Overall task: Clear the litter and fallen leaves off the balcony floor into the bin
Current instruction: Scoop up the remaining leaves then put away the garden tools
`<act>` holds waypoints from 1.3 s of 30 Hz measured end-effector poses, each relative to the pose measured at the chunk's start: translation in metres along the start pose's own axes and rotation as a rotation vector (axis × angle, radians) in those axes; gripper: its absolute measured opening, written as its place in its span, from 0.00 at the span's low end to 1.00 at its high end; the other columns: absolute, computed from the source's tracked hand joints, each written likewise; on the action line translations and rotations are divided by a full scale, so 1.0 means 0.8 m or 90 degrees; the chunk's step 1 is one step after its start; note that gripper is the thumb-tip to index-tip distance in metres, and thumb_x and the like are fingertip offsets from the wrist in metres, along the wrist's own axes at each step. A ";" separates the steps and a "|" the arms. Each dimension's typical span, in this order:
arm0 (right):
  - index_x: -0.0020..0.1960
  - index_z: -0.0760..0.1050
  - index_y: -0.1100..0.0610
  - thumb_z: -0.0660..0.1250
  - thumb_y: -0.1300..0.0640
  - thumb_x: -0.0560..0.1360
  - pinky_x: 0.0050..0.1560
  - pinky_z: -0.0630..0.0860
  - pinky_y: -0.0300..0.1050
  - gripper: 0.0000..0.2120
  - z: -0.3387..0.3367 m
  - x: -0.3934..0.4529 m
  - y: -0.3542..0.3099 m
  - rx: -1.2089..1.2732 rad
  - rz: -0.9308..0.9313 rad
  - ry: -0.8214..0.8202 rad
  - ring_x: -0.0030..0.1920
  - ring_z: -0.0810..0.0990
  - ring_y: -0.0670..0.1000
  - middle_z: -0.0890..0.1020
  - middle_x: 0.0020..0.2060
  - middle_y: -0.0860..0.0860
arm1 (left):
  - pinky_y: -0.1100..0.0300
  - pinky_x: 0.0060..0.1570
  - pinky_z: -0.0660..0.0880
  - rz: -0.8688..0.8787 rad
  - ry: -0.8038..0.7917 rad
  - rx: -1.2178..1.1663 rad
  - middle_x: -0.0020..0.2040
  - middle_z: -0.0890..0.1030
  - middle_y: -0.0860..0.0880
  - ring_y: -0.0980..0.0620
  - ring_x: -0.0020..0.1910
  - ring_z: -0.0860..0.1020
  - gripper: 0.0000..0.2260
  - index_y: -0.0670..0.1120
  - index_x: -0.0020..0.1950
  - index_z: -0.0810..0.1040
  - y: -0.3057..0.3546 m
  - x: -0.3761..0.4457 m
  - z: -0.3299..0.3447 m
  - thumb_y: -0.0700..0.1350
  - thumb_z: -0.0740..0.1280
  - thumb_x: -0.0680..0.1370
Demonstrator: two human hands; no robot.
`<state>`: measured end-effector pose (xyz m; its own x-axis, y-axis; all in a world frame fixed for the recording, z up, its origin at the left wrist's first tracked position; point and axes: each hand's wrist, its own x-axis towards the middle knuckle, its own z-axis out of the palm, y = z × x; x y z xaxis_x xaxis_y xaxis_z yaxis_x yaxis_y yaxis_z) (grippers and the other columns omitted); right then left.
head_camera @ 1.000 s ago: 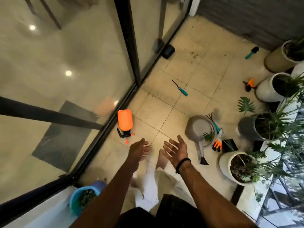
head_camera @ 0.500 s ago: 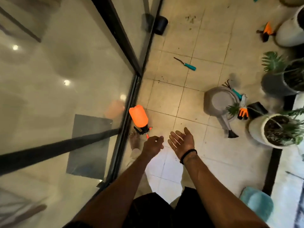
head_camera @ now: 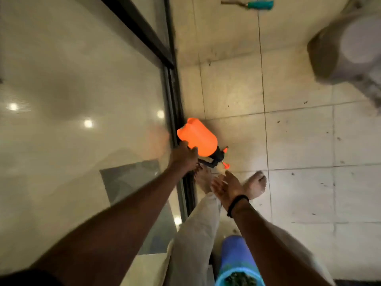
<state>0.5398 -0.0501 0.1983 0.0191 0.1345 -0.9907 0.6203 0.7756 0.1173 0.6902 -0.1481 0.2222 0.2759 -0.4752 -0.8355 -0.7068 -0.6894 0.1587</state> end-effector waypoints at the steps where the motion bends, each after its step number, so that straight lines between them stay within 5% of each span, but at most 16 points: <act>1: 0.50 0.76 0.62 0.62 0.51 0.84 0.41 0.78 0.48 0.14 0.008 0.030 0.002 -0.007 0.012 -0.004 0.39 0.80 0.54 0.81 0.39 0.57 | 0.53 0.62 0.71 -0.005 0.009 0.003 0.70 0.76 0.38 0.39 0.68 0.75 0.23 0.41 0.75 0.70 -0.006 0.030 0.006 0.52 0.64 0.83; 4: 0.42 0.77 0.60 0.67 0.51 0.81 0.37 0.77 0.49 0.14 0.028 0.124 0.001 -0.018 0.011 -0.008 0.35 0.79 0.53 0.80 0.33 0.54 | 0.51 0.71 0.66 -0.004 0.056 0.032 0.77 0.68 0.39 0.38 0.75 0.68 0.31 0.42 0.81 0.61 -0.021 0.125 0.032 0.53 0.65 0.82; 9: 0.59 0.74 0.61 0.65 0.56 0.81 0.43 0.82 0.50 0.10 0.048 0.248 0.001 -0.046 0.012 -0.041 0.48 0.84 0.57 0.83 0.46 0.57 | 0.50 0.72 0.66 0.029 0.094 0.068 0.78 0.67 0.40 0.39 0.75 0.68 0.33 0.44 0.81 0.60 -0.036 0.242 0.059 0.57 0.65 0.81; 11: 0.64 0.73 0.60 0.69 0.54 0.78 0.44 0.85 0.51 0.17 0.050 0.318 0.007 -0.037 0.008 -0.044 0.46 0.87 0.59 0.84 0.51 0.63 | 0.52 0.69 0.70 0.046 0.080 0.070 0.74 0.72 0.40 0.40 0.72 0.72 0.30 0.44 0.78 0.66 -0.042 0.269 0.062 0.59 0.65 0.81; 13: 0.74 0.65 0.54 0.74 0.54 0.72 0.54 0.83 0.61 0.34 0.020 0.481 0.026 -0.085 0.013 0.014 0.55 0.85 0.62 0.80 0.61 0.61 | 0.53 0.67 0.72 0.069 0.056 0.058 0.73 0.74 0.41 0.41 0.70 0.74 0.29 0.45 0.76 0.69 -0.041 0.286 0.064 0.61 0.64 0.81; 15: 0.79 0.58 0.52 0.72 0.58 0.74 0.52 0.82 0.63 0.38 0.009 0.528 0.038 -0.049 0.005 -0.035 0.60 0.82 0.63 0.79 0.65 0.61 | 0.51 0.66 0.73 0.088 0.043 0.057 0.72 0.74 0.42 0.42 0.69 0.74 0.29 0.46 0.76 0.68 -0.038 0.283 0.069 0.62 0.65 0.80; 17: 0.77 0.62 0.57 0.69 0.62 0.77 0.50 0.84 0.56 0.30 0.016 0.451 0.029 -0.131 0.000 -0.014 0.64 0.80 0.62 0.77 0.67 0.63 | 0.49 0.64 0.75 0.091 0.032 0.039 0.68 0.76 0.43 0.43 0.65 0.76 0.30 0.47 0.74 0.68 -0.049 0.274 0.072 0.63 0.67 0.79; 21: 0.75 0.63 0.69 0.64 0.62 0.82 0.72 0.70 0.57 0.25 0.000 0.275 -0.010 -0.251 -0.032 0.010 0.73 0.70 0.64 0.69 0.73 0.63 | 0.48 0.62 0.76 0.059 0.067 -0.011 0.64 0.78 0.43 0.43 0.62 0.78 0.33 0.46 0.69 0.70 -0.042 0.225 0.081 0.66 0.70 0.74; 24: 0.73 0.68 0.63 0.70 0.61 0.78 0.66 0.77 0.54 0.25 -0.057 0.253 -0.024 -0.189 -0.059 0.010 0.68 0.75 0.60 0.74 0.65 0.58 | 0.48 0.63 0.76 0.011 0.092 -0.049 0.66 0.78 0.41 0.41 0.63 0.78 0.36 0.44 0.69 0.70 0.003 0.164 0.077 0.70 0.68 0.74; 27: 0.59 0.76 0.51 0.81 0.57 0.70 0.58 0.81 0.50 0.22 -0.107 0.196 -0.055 -0.068 -0.038 0.029 0.53 0.82 0.50 0.81 0.55 0.55 | 0.48 0.65 0.74 -0.022 0.092 -0.041 0.69 0.76 0.40 0.39 0.66 0.76 0.34 0.42 0.71 0.69 0.047 0.107 0.069 0.68 0.63 0.78; 30: 0.50 0.75 0.58 0.72 0.72 0.75 0.54 0.82 0.50 0.12 -0.148 0.070 -0.099 0.050 -0.076 -0.013 0.47 0.81 0.53 0.82 0.43 0.55 | 0.45 0.65 0.74 -0.008 0.063 -0.026 0.68 0.77 0.37 0.36 0.66 0.77 0.38 0.40 0.71 0.72 0.089 0.054 0.057 0.70 0.62 0.77; 34: 0.61 0.74 0.67 0.72 0.76 0.71 0.39 0.85 0.46 0.20 -0.223 -0.040 -0.124 0.077 -0.130 -0.091 0.48 0.83 0.56 0.82 0.52 0.61 | 0.43 0.64 0.75 0.020 0.030 0.041 0.64 0.80 0.37 0.37 0.62 0.79 0.45 0.39 0.66 0.76 0.143 -0.004 0.056 0.77 0.58 0.68; 39: 0.47 0.82 0.66 0.75 0.75 0.68 0.49 0.84 0.53 0.11 -0.317 -0.145 -0.144 0.076 -0.195 -0.061 0.41 0.85 0.58 0.84 0.41 0.62 | 0.45 0.67 0.71 0.112 -0.013 0.115 0.71 0.75 0.36 0.36 0.68 0.74 0.30 0.39 0.74 0.69 0.263 -0.131 0.094 0.59 0.67 0.81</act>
<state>0.2674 0.0017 0.3169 -0.1127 -0.1558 -0.9813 0.6964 0.6921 -0.1898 0.4634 -0.2019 0.3037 0.1265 -0.5667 -0.8142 -0.8485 -0.4870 0.2071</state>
